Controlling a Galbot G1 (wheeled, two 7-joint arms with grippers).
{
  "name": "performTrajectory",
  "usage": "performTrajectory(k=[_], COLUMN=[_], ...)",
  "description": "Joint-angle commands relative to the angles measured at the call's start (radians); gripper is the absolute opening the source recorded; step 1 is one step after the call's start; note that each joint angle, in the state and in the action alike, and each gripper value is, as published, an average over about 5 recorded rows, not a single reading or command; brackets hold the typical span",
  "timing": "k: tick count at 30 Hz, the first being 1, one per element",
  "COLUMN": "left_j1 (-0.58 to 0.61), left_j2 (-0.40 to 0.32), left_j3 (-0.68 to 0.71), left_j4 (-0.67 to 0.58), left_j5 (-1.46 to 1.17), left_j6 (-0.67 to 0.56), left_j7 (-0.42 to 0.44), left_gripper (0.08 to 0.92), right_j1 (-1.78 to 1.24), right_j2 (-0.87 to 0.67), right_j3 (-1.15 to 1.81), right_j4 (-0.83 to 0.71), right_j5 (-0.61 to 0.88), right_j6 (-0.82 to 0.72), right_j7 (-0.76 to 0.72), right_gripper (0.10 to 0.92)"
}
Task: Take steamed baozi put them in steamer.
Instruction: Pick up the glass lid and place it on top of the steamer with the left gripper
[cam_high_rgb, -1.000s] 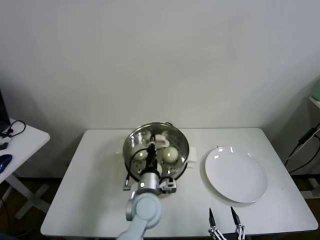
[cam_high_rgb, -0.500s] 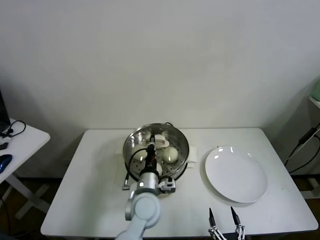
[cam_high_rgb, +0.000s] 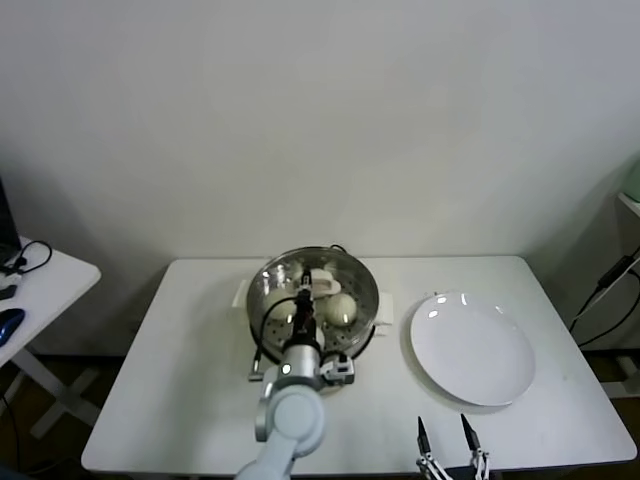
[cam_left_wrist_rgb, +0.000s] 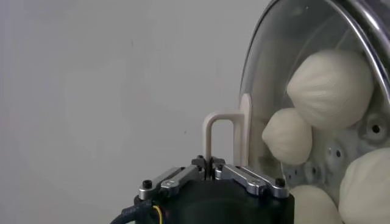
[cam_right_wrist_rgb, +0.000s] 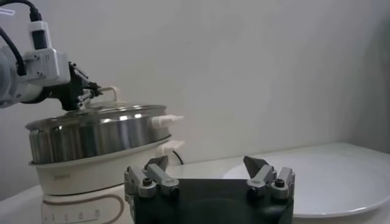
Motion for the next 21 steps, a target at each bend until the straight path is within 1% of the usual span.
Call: performTrajectory(k=[1,9,21], left_j1=[-0.001,0.005,0.012], left_j2=[-0.012,-0.011,0.005], left_j3=[0.0,-0.006,-0.009], left_j4=[0.013,0.023,0.005], left_j5=[0.005,0.015,0.006], left_j6=[0.001,-0.007,-0.014], left_j7=[-0.021,-0.033,-0.034], left_gripper=[0.136,0.136,0.136], right_j1=[-0.001,-0.001,0.0], right_j2=[-0.001,-0.002,0.0], right_j3=[0.001,0.003,0.001], right_j4=[0.001,0.003,0.002], right_j5=[-0.001,0.0,0.0], right_j6=[0.002,0.004,0.004], right_j7=[-0.001,0.0,0.001], right_gripper=[0.823,0.823,0.823])
